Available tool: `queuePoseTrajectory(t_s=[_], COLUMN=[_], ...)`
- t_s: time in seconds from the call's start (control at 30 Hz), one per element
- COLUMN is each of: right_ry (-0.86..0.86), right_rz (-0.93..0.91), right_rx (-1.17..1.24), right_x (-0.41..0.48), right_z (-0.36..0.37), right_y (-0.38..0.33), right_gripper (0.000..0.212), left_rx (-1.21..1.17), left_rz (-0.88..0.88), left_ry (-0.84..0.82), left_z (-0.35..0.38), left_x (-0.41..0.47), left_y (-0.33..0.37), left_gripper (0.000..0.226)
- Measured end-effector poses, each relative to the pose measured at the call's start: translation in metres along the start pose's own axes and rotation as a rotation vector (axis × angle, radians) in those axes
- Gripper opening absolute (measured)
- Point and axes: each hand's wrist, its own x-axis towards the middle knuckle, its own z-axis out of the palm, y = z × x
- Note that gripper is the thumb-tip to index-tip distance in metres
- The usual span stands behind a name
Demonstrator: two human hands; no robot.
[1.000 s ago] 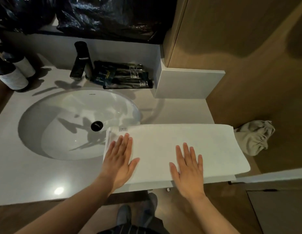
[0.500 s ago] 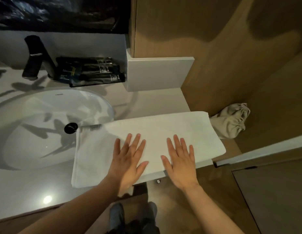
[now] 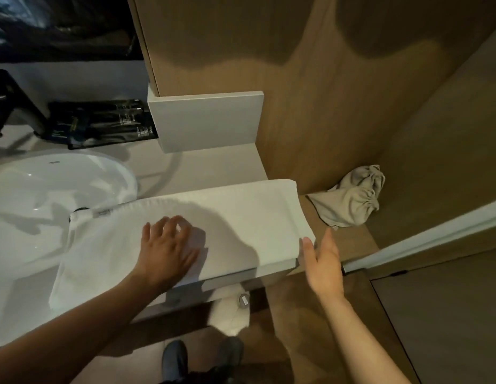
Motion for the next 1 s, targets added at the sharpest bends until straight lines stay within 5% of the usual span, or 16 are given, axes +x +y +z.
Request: queuePoseTrajectory(t_s=[0.23,0.37,0.57,0.87,1.0], right_ry=[0.006,-0.038,-0.08,0.118,0.175], right_rz=[0.234,0.348,0.28,0.193,0.309], right_rx=[0.232,0.319,0.176,0.335,0.459], right_x=[0.001,0.004,0.018,0.008,0.005], right_z=[-0.002,0.01,0.024,0.027,0.031], right_y=[0.024,0.021,0.015,0.007,0.004], right_gripper=[0.059,0.038,0.053,0.033,0.037], left_rx=[-0.124,-0.093,-0.002,0.056,0.19], left_rz=[0.153,0.258,0.201,0.221,0.259], left_ry=[0.159,0.124,-0.04,-0.177,-0.208], left_z=[-0.025,-0.029,-0.034,-0.019,-0.015], left_x=[0.064,0.102,0.157,0.212,0.229], left_y=[0.092,0.131,0.155,0.16,0.158], left_gripper=[0.033,0.04,0.044,0.045,0.054])
